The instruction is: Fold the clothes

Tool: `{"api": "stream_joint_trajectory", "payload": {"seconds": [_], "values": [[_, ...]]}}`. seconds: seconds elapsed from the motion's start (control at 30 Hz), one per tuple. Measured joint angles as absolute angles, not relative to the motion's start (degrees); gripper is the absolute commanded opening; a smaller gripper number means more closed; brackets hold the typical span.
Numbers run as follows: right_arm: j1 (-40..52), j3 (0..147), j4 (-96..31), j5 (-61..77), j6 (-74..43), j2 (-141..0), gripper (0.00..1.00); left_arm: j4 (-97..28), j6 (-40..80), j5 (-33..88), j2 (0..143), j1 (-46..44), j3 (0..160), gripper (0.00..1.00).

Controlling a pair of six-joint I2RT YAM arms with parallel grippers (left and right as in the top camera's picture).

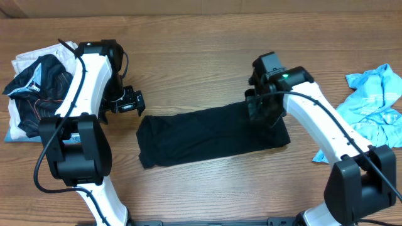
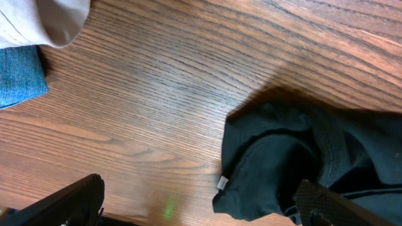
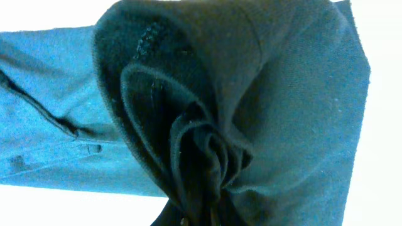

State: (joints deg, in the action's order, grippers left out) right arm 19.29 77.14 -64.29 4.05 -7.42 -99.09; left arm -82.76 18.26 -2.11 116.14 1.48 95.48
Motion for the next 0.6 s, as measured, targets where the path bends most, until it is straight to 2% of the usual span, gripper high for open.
{"api": "stream_joint_trajectory", "payload": {"seconds": [0.23, 0.3, 0.37, 0.4, 0.6], "values": [[20.73, 77.14, -64.25, 4.25, -7.27, -102.83, 0.16, -82.96, 18.26, -2.11, 116.14, 1.48, 95.48, 1.0], [20.88, 77.12, -63.75, 5.15, -6.87, -103.37, 0.36, -82.96, 18.26, -2.11, 116.14, 1.48, 95.48, 1.0], [21.1, 77.12, -63.05, 7.33, -5.43, -103.46, 0.4, -82.96, 18.26, -2.09, 116.14, 1.48, 95.48, 1.0], [21.1, 77.12, -62.61, 8.16, -4.84, -103.46, 0.45, -82.96, 18.26, -2.11, 116.14, 1.48, 95.48, 1.0], [21.15, 77.12, -62.5, 10.48, -3.4, -103.46, 0.48, -83.85, 18.26, -2.09, 116.14, 1.48, 95.48, 1.0]]}}
